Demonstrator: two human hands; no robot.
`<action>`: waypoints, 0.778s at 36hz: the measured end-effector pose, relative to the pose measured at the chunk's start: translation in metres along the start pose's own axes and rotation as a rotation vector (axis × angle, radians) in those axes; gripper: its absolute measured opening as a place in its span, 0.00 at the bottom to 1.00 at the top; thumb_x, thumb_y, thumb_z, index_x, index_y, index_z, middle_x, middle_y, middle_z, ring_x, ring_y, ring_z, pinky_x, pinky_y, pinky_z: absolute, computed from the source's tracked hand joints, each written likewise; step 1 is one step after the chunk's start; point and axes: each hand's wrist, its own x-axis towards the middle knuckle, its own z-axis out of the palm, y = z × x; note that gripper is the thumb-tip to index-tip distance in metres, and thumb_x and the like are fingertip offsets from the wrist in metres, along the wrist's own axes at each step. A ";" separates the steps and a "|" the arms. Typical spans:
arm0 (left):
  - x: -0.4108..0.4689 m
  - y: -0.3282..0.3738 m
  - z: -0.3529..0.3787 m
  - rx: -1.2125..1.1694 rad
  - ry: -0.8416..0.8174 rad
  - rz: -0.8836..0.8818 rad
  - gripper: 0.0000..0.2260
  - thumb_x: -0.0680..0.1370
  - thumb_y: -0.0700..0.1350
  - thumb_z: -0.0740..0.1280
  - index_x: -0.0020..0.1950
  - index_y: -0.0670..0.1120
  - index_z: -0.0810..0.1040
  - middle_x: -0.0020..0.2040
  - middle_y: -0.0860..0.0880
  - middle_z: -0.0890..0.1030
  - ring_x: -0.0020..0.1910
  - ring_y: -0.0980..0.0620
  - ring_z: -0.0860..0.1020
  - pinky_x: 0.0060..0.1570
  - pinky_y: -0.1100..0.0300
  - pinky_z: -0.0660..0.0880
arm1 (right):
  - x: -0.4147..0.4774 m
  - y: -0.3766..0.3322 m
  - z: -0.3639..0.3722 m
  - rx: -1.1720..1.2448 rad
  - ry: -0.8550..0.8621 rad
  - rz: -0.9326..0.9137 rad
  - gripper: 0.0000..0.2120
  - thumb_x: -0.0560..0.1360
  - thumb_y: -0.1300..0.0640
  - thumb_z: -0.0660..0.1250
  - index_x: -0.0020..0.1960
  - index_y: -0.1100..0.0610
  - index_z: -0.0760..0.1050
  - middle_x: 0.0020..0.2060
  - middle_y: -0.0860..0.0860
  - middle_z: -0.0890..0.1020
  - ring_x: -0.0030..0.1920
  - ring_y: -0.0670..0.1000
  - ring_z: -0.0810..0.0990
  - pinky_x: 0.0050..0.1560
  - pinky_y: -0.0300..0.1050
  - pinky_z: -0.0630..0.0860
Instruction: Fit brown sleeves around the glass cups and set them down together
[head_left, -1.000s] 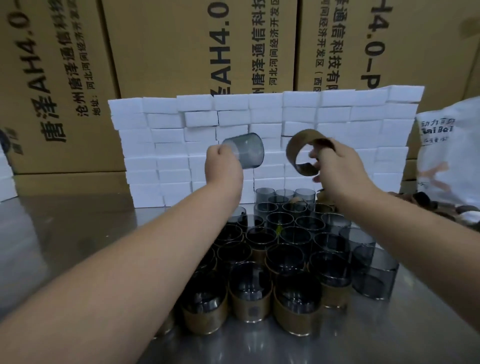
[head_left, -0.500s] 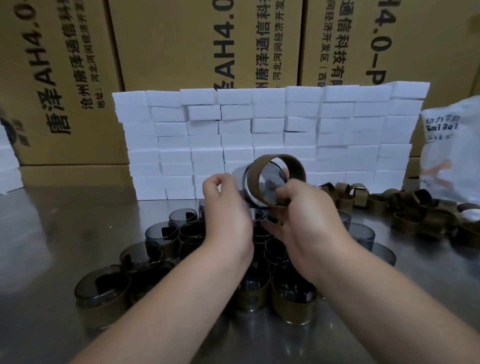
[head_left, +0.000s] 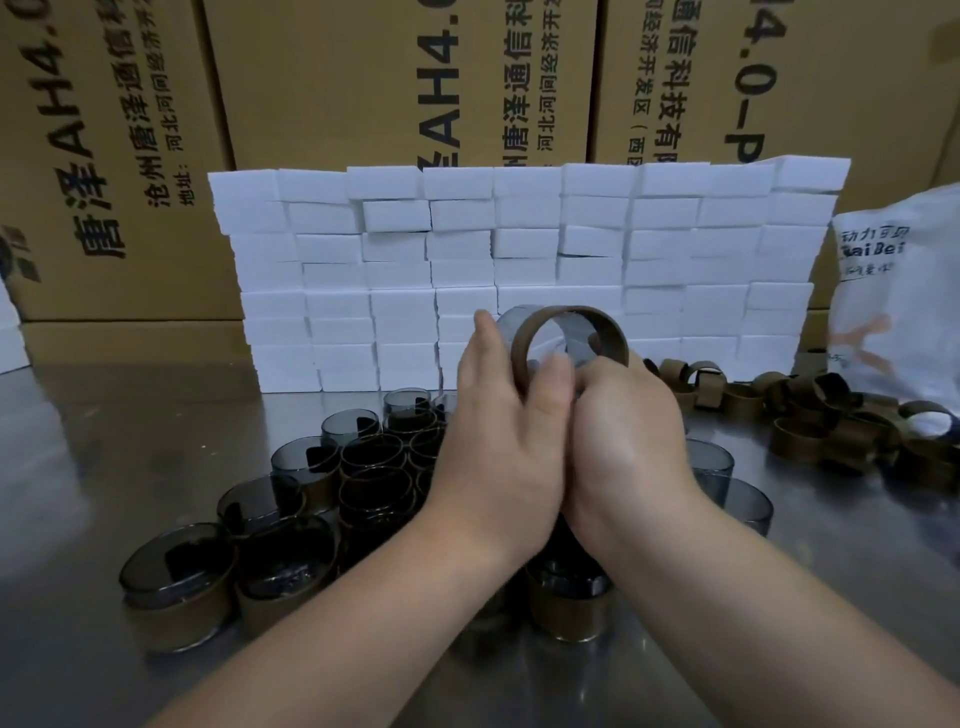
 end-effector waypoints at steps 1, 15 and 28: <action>-0.002 0.002 0.001 0.071 0.000 0.008 0.43 0.65 0.72 0.47 0.76 0.54 0.45 0.74 0.63 0.51 0.69 0.71 0.49 0.62 0.80 0.46 | 0.000 0.000 -0.001 -0.018 0.002 0.004 0.11 0.76 0.67 0.55 0.52 0.52 0.63 0.35 0.48 0.74 0.28 0.41 0.75 0.31 0.33 0.70; 0.014 0.016 -0.021 0.138 0.116 0.054 0.29 0.71 0.50 0.49 0.71 0.48 0.67 0.54 0.53 0.79 0.54 0.56 0.76 0.59 0.52 0.73 | -0.009 -0.008 0.001 -0.193 -0.198 -0.153 0.15 0.69 0.70 0.58 0.38 0.52 0.76 0.27 0.42 0.78 0.26 0.40 0.74 0.26 0.31 0.68; 0.028 0.019 -0.043 0.170 -0.110 0.059 0.26 0.73 0.51 0.50 0.69 0.48 0.68 0.51 0.47 0.80 0.48 0.46 0.80 0.51 0.45 0.78 | -0.001 -0.016 -0.005 -0.335 -0.085 -0.207 0.12 0.56 0.64 0.60 0.38 0.66 0.73 0.33 0.56 0.72 0.35 0.52 0.68 0.40 0.49 0.65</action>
